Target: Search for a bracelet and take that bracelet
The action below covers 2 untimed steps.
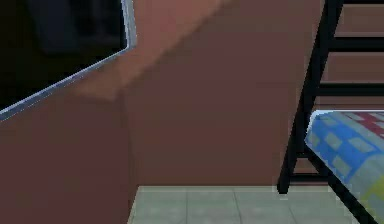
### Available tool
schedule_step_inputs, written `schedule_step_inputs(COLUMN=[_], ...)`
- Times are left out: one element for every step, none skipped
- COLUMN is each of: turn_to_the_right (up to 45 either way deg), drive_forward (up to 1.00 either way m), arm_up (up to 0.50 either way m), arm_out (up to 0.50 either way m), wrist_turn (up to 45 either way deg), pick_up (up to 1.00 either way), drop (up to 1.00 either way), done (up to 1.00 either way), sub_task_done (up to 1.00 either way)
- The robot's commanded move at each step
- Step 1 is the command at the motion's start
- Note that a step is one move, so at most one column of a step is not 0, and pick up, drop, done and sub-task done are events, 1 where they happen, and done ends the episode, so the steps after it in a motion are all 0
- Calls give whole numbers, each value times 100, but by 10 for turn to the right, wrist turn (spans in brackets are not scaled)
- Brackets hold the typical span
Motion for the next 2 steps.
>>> schedule_step_inputs(turn_to_the_right=[450, 450], drive_forward=[0, 0], arm_up=[0, 0], arm_out=[0, 0], wrist_turn=[0, 0], pick_up=[0, 0], drop=[0, 0], done=[0, 0], sub_task_done=[0, 0])
